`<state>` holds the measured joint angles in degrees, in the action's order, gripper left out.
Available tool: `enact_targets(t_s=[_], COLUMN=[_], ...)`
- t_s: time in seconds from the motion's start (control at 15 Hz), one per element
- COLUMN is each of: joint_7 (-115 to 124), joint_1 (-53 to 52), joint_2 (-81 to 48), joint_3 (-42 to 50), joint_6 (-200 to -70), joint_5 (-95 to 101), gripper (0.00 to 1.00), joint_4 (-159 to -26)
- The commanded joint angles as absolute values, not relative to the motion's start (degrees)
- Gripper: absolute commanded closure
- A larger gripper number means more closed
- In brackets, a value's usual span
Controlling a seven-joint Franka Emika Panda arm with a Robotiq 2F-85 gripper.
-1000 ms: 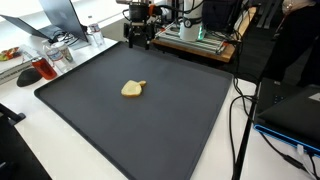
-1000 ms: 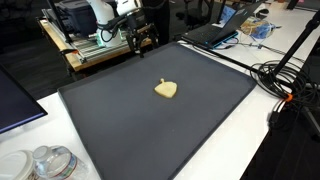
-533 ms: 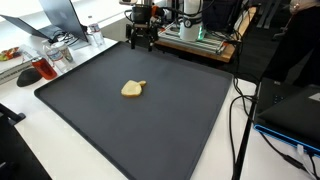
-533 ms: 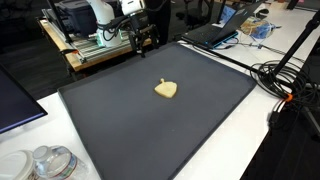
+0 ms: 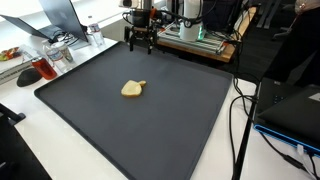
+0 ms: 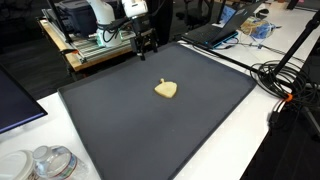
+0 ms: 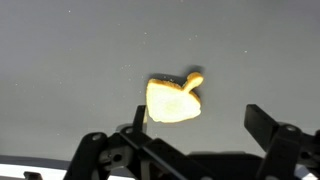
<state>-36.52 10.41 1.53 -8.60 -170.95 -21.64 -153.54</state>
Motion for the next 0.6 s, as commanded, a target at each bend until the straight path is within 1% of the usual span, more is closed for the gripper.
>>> enact_targets(t_s=[0.0, 0.07, 0.13, 0.53], joint_7=[-32.15, -32.16, -31.83, -34.26], joint_1=[11.07, 10.43, 7.47, 4.79], joint_2=[-1.88, -2.62, -3.41, -8.54], joint_3=[-6.64, -5.97, -3.01, -1.83], joint_6=[-167.54, -165.9, -163.55, -152.47], joint_5=[-7.19, -4.37, -0.99, 10.05], gripper=[0.0, 0.0, 0.0, 0.0], joint_4=[-148.86, -147.26, -145.31, -134.58])
